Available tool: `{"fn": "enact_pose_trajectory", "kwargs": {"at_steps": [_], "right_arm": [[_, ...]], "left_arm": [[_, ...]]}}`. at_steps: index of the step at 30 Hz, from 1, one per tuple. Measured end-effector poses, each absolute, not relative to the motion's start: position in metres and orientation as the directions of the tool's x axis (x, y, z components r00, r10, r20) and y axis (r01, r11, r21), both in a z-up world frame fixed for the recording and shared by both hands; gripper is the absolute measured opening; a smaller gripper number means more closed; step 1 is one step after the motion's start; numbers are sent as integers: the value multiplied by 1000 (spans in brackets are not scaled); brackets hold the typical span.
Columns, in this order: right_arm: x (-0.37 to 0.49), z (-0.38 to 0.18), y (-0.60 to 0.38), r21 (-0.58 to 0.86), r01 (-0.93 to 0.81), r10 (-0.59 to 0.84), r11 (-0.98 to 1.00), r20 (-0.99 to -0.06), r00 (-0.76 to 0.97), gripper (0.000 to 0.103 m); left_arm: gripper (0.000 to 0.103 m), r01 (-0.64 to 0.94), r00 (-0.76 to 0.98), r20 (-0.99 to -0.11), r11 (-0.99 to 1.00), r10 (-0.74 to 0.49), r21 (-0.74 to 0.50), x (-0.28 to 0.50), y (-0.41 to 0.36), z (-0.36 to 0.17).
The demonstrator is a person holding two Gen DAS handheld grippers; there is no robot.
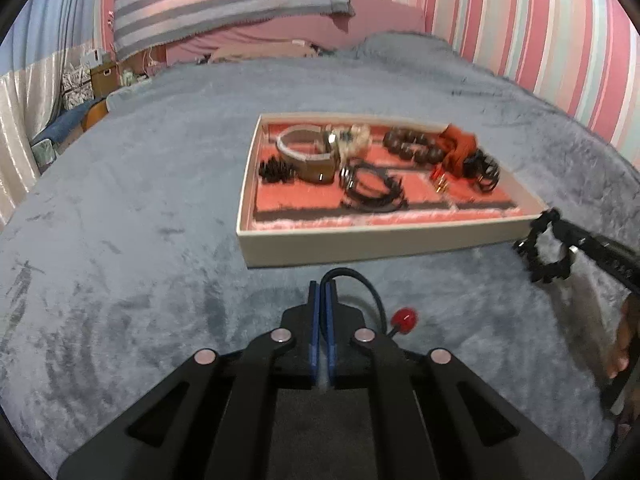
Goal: Organize jewelry
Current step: 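Carry the hair tie and black scrunchie with both grippers over the tray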
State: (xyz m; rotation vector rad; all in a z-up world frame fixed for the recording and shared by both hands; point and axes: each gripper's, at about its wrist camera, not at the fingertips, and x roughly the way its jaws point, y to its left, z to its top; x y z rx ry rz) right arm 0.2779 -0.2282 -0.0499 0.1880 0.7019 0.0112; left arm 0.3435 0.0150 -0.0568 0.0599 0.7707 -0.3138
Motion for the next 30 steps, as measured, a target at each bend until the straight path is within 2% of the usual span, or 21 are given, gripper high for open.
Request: {"fn": "enact_pose_trajectory", "kwargs": {"at_steps": [8, 16, 25, 30], "right_arm": [[284, -22, -220, 164, 32, 74, 986, -602, 795, 10], [308, 3, -217, 150, 23, 68, 988, -572, 817, 10], [343, -6, -220, 115, 45, 33, 992, -596, 802, 10], [362, -26, -227, 90, 72, 1, 993, -632, 775, 10]], "left_arm": [[3, 338, 733, -609, 939, -303, -60, 333, 3, -7], [3, 333, 755, -582, 941, -302, -57, 362, -10, 19], [3, 269, 727, -644, 962, -239, -53, 427, -14, -14], [3, 230, 717, -675, 973, -174, -8, 450, -14, -38]]}}
